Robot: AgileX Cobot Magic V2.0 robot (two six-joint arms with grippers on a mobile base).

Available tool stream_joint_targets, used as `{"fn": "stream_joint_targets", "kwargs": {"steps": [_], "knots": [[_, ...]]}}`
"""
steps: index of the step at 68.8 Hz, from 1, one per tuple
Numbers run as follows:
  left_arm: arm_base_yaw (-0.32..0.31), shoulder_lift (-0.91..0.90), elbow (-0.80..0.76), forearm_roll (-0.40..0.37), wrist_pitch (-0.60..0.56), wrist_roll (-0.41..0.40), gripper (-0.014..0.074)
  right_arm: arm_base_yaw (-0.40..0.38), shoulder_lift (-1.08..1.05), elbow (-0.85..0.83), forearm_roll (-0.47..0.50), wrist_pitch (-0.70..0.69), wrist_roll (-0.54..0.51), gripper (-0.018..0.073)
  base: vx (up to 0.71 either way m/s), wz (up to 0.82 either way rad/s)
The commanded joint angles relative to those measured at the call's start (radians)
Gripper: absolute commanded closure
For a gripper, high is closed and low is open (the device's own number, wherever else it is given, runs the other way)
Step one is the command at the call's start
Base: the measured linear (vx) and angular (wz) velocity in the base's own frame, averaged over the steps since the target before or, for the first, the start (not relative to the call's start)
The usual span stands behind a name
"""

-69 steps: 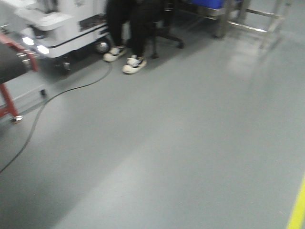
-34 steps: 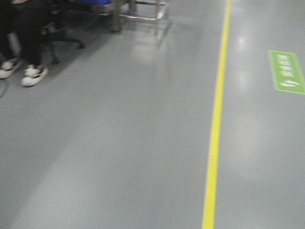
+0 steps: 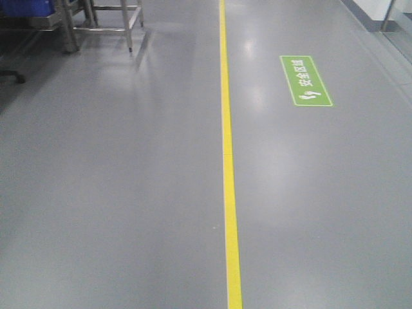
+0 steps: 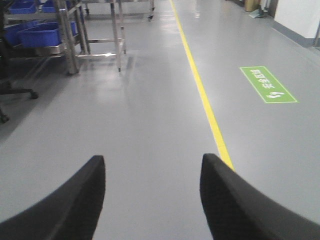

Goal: Move and align brake pads A on conveyor
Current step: 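Drive along the yellow floor line toward the steel table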

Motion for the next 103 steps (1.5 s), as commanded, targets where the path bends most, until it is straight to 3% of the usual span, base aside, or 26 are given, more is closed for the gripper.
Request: {"fn": "stream_joint_targets", "kwargs": {"steps": [1,35,103], "knots": [[-0.003,0.022,-0.022,-0.001,-0.077,-0.005,0.0202,-0.001,0.015,-0.028,-0.003,-0.07,-0.007,0.0122,0.19,-0.27],[-0.003,0.022,-0.022,-0.001,-0.077,-0.005,0.0202,-0.001,0.015,-0.028,-0.003,-0.07,-0.007,0.0122,0.38,-0.12],[-0.003,0.022,-0.022,-0.001,-0.077,-0.005,0.0202,-0.001,0.015,-0.028,-0.003,-0.07,-0.007,0.0122,0.63,-0.02]]}}
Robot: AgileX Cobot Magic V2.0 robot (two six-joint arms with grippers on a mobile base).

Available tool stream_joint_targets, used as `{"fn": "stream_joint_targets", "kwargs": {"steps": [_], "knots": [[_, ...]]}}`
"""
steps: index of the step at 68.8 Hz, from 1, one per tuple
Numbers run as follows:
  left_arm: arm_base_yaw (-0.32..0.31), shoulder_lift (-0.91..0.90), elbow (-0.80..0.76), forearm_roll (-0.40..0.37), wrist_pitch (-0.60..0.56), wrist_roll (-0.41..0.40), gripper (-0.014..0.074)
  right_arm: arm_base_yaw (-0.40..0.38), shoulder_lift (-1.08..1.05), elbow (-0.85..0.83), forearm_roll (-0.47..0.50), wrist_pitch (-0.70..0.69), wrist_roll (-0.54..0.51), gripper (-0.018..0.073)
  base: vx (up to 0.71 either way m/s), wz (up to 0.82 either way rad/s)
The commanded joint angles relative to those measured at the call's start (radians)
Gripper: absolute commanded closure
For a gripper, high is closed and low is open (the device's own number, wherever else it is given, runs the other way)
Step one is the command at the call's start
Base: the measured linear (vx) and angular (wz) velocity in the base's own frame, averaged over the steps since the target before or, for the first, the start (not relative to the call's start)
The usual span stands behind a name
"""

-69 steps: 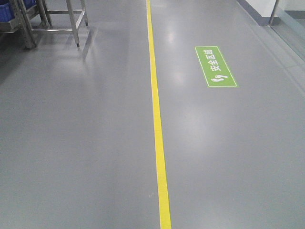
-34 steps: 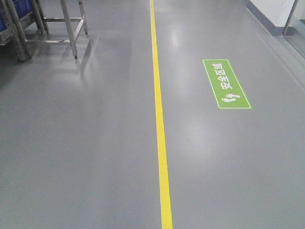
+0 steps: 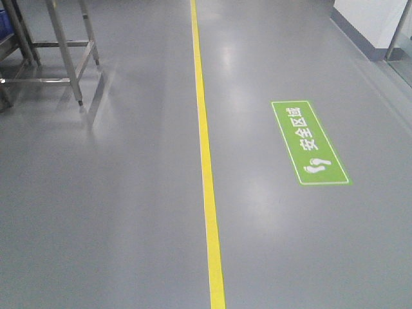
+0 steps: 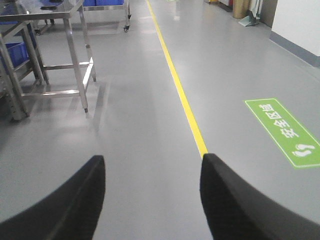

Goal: Move and align brake pads A on conveyor
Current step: 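Drive along the yellow floor line toward the steel table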

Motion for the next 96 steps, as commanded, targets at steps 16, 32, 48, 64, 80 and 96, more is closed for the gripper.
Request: {"fn": "stream_joint_targets", "kwargs": {"steps": [16,32,48,64,80,96], "knots": [[-0.003,0.022,-0.022,-0.001,-0.077,-0.005,0.0202,-0.001,0.015,-0.028,-0.003,-0.071,-0.007,0.0122,0.75,-0.02],[-0.003,0.022,-0.022,-0.001,-0.077,-0.005,0.0202,-0.001,0.015,-0.028,-0.003,-0.071,-0.007,0.0122,0.8,0.1],[-0.003,0.022,-0.022,-0.001,-0.077,-0.005,0.0202,-0.001,0.015,-0.028,-0.004,-0.071,-0.007,0.0122,0.8,0.13],[-0.003,0.022,-0.022,-0.001,-0.077,-0.005,0.0202,-0.001,0.015,-0.028,-0.003,-0.072,-0.007,0.0122,0.81,-0.01],[-0.003,0.022,-0.022,-0.001,-0.077,-0.005,0.0202,-0.001,0.015,-0.028,-0.003,-0.071,-0.007,0.0122,0.84,-0.09],[-0.003,0.022,-0.022,-0.001,-0.077,-0.005,0.0202,-0.001,0.015,-0.028,-0.003,-0.072,-0.007,0.0122,0.82,-0.06]]}}
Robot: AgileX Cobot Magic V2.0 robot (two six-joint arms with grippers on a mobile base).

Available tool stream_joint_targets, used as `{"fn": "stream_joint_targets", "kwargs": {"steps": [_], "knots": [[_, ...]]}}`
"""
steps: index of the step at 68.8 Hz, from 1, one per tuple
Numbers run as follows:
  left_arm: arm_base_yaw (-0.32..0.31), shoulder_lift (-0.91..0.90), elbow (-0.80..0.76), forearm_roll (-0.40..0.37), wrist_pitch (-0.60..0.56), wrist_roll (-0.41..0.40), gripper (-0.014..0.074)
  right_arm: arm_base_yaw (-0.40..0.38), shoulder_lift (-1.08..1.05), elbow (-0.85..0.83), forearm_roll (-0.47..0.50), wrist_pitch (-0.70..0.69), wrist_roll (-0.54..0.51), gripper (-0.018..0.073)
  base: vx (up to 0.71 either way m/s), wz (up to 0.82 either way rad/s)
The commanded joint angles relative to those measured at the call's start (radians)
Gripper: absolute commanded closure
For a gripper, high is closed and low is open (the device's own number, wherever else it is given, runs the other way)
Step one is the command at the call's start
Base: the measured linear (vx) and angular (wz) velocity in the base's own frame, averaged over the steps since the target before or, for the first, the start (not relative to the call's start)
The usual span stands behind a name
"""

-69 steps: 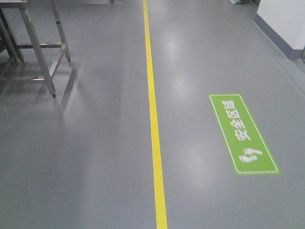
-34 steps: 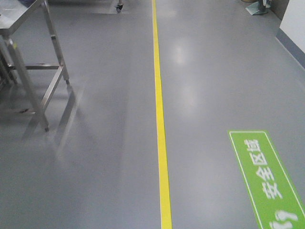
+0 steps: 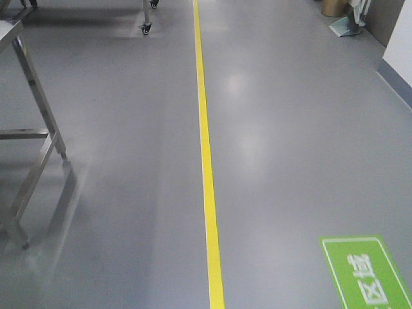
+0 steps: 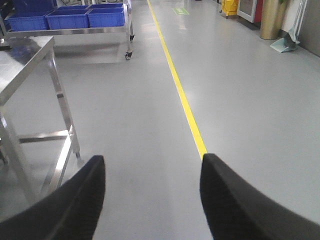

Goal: Move and align brake pads A on conveyor
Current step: 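Drive along the yellow floor line toward the steel table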

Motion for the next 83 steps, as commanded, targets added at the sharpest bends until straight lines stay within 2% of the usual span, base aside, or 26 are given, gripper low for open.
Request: {"fn": "stream_joint_targets", "kwargs": {"steps": [1,83], "knots": [[-0.003,0.022,-0.022,-0.001,-0.075,-0.005,0.0202,-0.001,0.015,-0.028,-0.003,-0.072,-0.007,0.0122,0.81,0.0],[-0.003,0.022,-0.022,-0.001,-0.075,-0.005,0.0202,-0.001,0.015,-0.028,-0.003,-0.071,-0.007,0.0122,0.74,0.06]]}}
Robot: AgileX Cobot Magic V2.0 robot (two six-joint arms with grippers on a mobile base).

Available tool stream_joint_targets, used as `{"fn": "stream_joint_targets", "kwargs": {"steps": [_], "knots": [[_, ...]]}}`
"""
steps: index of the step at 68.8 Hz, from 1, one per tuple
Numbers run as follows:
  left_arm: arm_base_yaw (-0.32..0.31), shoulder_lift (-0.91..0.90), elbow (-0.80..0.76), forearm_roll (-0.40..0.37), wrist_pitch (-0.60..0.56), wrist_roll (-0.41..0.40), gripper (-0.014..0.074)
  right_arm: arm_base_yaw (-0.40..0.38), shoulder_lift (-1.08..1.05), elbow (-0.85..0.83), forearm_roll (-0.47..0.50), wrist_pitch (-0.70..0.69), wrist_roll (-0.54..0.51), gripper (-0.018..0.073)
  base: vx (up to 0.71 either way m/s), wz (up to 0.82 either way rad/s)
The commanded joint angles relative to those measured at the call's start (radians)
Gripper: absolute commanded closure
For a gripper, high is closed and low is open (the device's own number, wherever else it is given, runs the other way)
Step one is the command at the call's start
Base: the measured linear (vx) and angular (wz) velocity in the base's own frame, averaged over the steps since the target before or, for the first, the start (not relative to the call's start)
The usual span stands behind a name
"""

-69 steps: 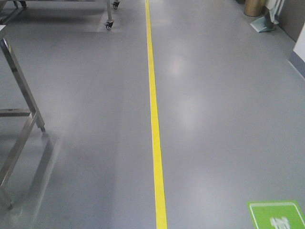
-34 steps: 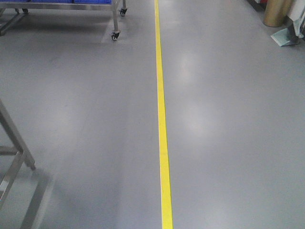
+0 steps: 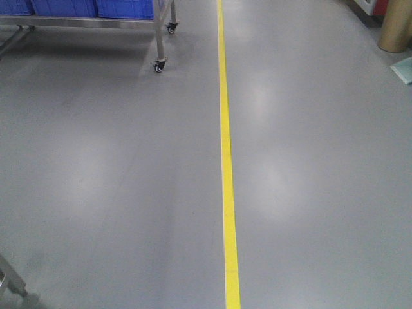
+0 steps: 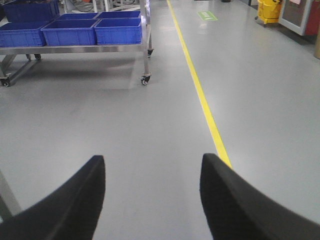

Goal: Move and align brake pads A on conveyor
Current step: 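Drive along the yellow floor line toward the steel table, then position the base at the steel table facing the two brake pads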

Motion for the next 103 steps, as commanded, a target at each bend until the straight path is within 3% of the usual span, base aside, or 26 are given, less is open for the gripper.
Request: {"fn": "stream_joint_targets", "kwargs": {"steps": [1,43,103], "knots": [[-0.003,0.022,-0.022,-0.001,-0.075,-0.005,0.0202,-0.001,0.015,-0.028,-0.003,-0.071,-0.007,0.0122,0.63,0.16],[-0.003,0.022,-0.022,-0.001,-0.075,-0.005,0.0202,-0.001,0.015,-0.028,-0.003,-0.071,-0.007,0.0122,0.53,0.36],[-0.003,0.022,-0.022,-0.001,-0.075,-0.005,0.0202,-0.001,0.015,-0.028,-0.003,-0.071,-0.007,0.0122,0.3,0.99]]}}
